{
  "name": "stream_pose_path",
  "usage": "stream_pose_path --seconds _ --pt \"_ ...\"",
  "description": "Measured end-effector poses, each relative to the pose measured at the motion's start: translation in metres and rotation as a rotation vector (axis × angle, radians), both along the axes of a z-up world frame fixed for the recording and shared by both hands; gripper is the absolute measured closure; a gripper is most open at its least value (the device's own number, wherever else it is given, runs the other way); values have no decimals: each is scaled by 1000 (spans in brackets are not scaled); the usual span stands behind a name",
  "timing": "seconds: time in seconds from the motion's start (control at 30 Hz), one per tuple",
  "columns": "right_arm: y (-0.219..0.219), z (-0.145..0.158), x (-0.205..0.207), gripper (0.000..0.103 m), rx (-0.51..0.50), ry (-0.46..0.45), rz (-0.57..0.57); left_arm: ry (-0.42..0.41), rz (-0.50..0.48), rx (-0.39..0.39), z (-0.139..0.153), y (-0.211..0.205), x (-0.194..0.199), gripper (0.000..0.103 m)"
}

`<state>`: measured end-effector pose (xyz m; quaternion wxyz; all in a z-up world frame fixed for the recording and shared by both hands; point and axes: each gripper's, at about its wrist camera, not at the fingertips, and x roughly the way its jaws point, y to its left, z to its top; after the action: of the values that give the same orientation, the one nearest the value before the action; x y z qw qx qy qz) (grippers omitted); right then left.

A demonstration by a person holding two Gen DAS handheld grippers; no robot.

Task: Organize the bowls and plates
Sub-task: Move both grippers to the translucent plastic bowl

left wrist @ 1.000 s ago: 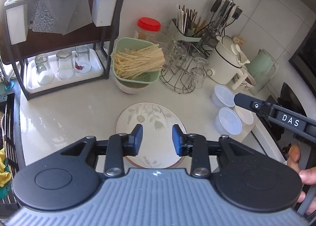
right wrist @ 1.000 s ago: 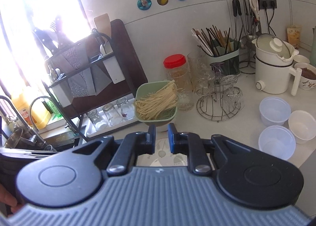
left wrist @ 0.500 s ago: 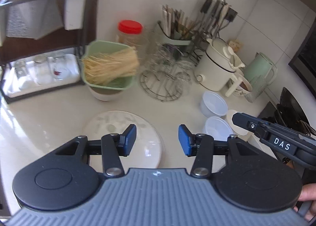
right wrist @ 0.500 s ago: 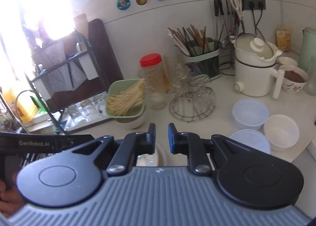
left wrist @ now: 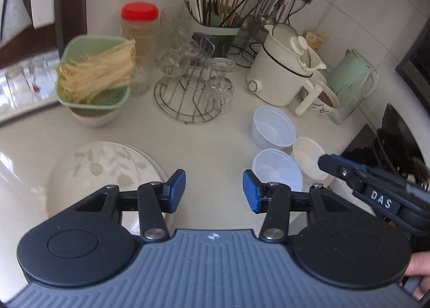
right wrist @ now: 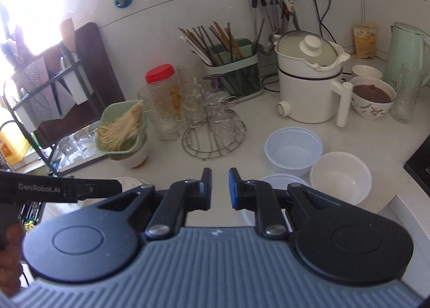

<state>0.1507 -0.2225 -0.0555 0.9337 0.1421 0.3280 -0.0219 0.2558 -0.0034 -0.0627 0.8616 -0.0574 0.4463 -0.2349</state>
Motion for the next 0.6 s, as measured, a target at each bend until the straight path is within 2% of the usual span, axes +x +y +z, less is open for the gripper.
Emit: stream_pose_path --seconds 0.13,0.33,0.4,0.47,0.53,0.6 --pt "-26 -9 -1 86 12 13 -36 64 0 -11 -11 -17 13 50" --pt "-58 -31 1 85 29 62 -98 89 -45 73 -32 -56 26 50" --pt "-69 -40 3 79 43 100 -138 99 -37 85 -40 -67 32 50" --pt "-79 -49 3 52 82 119 -155 125 -29 74 -49 -75 37 50" --pt "-88 -57 1 43 109 130 -156 140 -36 90 -54 -83 39 50" --pt "-94 -64 1 44 137 144 -136 148 -53 108 -56 -90 37 50"
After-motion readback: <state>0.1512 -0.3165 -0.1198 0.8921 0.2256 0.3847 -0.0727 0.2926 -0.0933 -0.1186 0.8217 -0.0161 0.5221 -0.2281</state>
